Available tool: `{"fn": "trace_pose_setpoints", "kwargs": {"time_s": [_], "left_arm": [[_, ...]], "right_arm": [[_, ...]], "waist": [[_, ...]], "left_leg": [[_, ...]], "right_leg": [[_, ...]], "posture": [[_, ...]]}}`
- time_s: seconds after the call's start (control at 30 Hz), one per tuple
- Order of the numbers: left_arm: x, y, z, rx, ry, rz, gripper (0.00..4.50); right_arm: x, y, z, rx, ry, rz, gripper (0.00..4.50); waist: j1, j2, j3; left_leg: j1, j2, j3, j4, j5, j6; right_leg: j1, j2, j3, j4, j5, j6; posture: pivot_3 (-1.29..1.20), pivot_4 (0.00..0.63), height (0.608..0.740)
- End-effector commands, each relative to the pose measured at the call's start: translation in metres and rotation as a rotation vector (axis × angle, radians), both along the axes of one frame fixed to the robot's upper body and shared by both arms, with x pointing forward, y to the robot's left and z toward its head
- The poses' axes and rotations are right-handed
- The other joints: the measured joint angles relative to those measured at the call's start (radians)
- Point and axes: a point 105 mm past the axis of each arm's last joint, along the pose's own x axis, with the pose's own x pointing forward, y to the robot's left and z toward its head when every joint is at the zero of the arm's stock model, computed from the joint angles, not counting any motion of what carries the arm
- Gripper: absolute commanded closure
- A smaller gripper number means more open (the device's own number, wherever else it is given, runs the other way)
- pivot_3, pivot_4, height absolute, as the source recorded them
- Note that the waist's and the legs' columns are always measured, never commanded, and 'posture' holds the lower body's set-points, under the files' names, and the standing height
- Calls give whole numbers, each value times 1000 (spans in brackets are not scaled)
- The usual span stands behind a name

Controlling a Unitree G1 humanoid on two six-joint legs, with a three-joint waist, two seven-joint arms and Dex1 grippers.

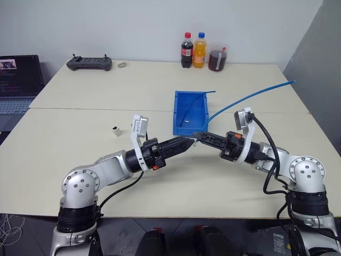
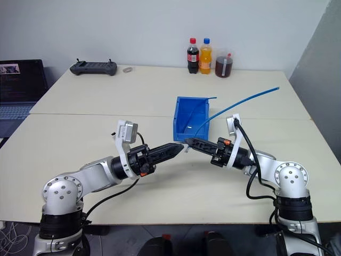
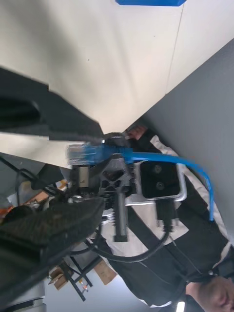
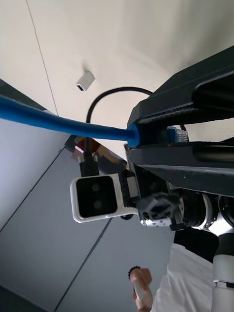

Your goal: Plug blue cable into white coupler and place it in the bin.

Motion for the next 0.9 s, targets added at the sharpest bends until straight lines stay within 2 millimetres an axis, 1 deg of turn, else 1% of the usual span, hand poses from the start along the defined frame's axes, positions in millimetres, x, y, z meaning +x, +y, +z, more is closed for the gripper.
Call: {"fn": "trace_pose_setpoints", "kwargs": {"time_s": [0.03,0.07,0.1,0.13,0.17,0.2,0.23,0.3,0.33,0.4,0.43,0.47,0.53,0.57,0.63,0.67,0.73,0.83,0.87,0.9], "left_arm": [[-25,14,4,60,-70,-30,1435],[-27,20,1,94,-78,-3,1319],[-27,25,-2,127,-83,36,1064],[-27,36,-11,201,-97,97,955],[-28,43,-18,267,-111,144,704],[-28,52,-29,361,-140,209,598],[-27,61,-39,455,-172,279,374],[-26,74,-51,567,-225,385,21],[-22,80,-56,618,-245,444,21],[-10,99,-61,709,-287,624,21],[1,119,-64,805,-331,784,21],[6,132,-64,868,-367,888,21],[14,150,-70,939,-390,1027,21],[19,160,-76,978,-372,1091,21],[27,173,-86,1032,-343,1181,21],[32,175,-90,1029,-317,1220,21],[43,169,-94,1029,-304,1266,21],[62,145,-100,978,-244,1327,21],[70,132,-103,946,-219,1328,21],[77,123,-105,910,-175,1352,21]], "right_arm": [[6,-3,10,7,-40,12,4332],[7,-3,10,4,-42,14,4332],[8,-3,9,3,-43,17,4332],[9,-2,9,1,-45,24,4332],[9,-2,9,0,-46,30,4332],[9,-2,8,-1,-45,38,4332],[9,-2,7,-4,-45,44,4332],[10,-3,5,-9,-44,51,4332],[10,-3,4,-11,-44,53,4332],[11,-4,3,-15,-47,56,4332],[13,-4,3,-16,-47,55,4332],[14,-4,3,-16,-48,55,4332],[15,-4,2,-20,-53,54,4332],[15,-3,2,-21,-56,55,4332],[16,-3,3,-22,-60,55,4332],[16,-3,3,-23,-63,53,4332],[17,-4,3,-25,-66,49,4332],[17,-5,3,-32,-67,41,4332],[18,-6,2,-37,-67,37,4332],[18,-6,2,-42,-68,35,4332]], "waist": [[-5,1,0],[-4,2,1],[-3,2,2],[-2,2,2],[-3,3,2],[-3,3,2],[-2,4,3],[0,5,4],[1,5,4],[8,5,4],[9,6,4],[10,6,4],[8,6,4],[6,6,4],[6,6,4],[6,6,4],[7,6,4],[13,6,4],[15,5,4],[19,5,3]], "left_leg": [[0,0,0,0,0,0],[0,1,1,0,0,0],[0,0,1,-1,0,0],[0,1,1,-1,0,0],[0,1,1,-1,0,0],[0,1,1,-1,0,0],[0,1,1,-2,0,0],[0,1,1,-2,0,0],[0,0,2,-3,0,0],[0,1,1,-3,0,0],[0,0,1,-3,0,0],[-1,0,1,-3,0,1],[-1,1,1,-3,-1,1],[-1,1,1,-3,-1,1],[-1,1,2,-3,-1,1],[-2,1,1,-3,-1,1],[-3,1,1,-3,-1,1],[-6,1,0,-1,-1,3],[-7,0,0,-1,-2,3],[-8,0,-1,0,-2,4]], "right_leg": [[0,0,0,0,0,0],[0,0,1,-1,0,0],[0,0,1,-1,0,0],[0,0,1,-2,0,0],[0,0,1,-2,0,0],[0,0,1,-3,0,-1],[0,0,1,-4,0,-1],[0,0,1,-5,1,-2],[0,0,1,-6,1,-2],[0,-1,1,-6,1,-2],[0,-1,1,-7,1,-2],[1,-1,0,-8,1,-2],[1,-1,1,-9,2,-2],[1,-1,1,-9,2,-2],[1,-1,0,-10,2,-2],[0,-1,0,-10,2,-2],[0,-1,-1,-10,2,-1],[-1,-2,-2,-12,4,2],[-1,-3,-3,-12,5,2],[-1,-3,-3,-12,5,3]], "posture": [[0,150,740],[0,150,740],[0,150,740],[0,150,740],[0,150,740],[0,150,740],[0,150,740],[0,150,740],[0,150,740],[0,150,740],[0,150,740],[0,150,740],[0,150,740],[0,150,740],[0,150,740],[0,150,740],[0,150,740],[0,150,740],[0,150,740],[0,150,740]]}}
